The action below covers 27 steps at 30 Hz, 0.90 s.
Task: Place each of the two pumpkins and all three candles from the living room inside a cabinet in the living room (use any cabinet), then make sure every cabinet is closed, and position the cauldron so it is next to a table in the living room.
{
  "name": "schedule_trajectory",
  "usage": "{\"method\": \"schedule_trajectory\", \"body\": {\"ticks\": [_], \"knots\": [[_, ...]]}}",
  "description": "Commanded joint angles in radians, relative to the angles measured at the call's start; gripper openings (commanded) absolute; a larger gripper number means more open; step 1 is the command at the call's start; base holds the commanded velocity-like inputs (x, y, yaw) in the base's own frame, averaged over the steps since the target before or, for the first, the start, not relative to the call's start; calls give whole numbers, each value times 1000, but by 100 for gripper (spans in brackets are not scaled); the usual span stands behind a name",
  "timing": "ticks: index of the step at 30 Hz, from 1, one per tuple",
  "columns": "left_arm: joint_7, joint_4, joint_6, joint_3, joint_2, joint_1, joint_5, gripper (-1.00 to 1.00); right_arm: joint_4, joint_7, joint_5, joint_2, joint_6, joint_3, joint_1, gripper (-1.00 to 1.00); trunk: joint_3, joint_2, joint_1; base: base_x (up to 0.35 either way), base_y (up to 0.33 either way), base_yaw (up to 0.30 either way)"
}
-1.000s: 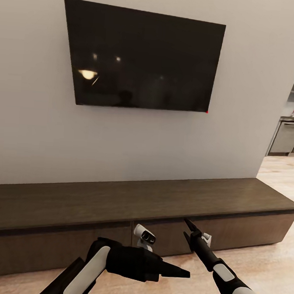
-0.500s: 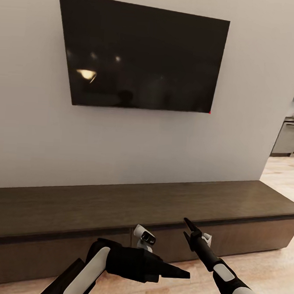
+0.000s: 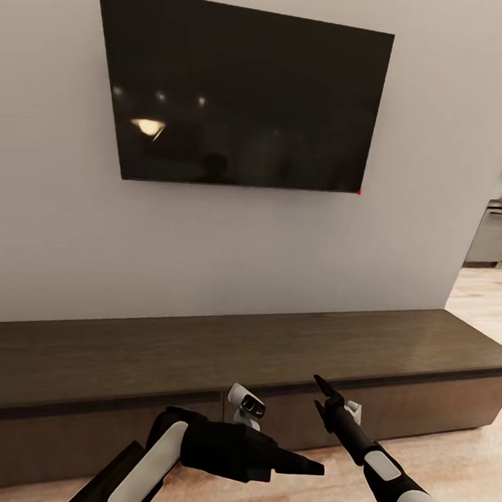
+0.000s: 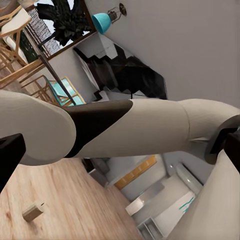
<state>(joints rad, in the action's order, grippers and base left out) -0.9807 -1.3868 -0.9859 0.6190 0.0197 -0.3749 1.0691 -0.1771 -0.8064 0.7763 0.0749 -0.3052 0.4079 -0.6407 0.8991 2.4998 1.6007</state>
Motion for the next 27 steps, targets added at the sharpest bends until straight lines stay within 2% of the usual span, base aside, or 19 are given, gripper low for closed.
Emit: {"method": "schedule_trajectory", "body": {"ticks": [1,8,27], "knots": [[-1,1,-4,1,0,-1,3,100,1,0,9,0,-9,0,-1,100,1,0,0,1,0,0],[-1,2,-4,0,0,0,3,100,1,33,10,2,-8,0,-1,100,24,2,2,0,0,0],[-1,2,-4,0,0,-1,3,100,0,36,11,2,-9,0,-1,100,98,6,11,0,0,0]]}}
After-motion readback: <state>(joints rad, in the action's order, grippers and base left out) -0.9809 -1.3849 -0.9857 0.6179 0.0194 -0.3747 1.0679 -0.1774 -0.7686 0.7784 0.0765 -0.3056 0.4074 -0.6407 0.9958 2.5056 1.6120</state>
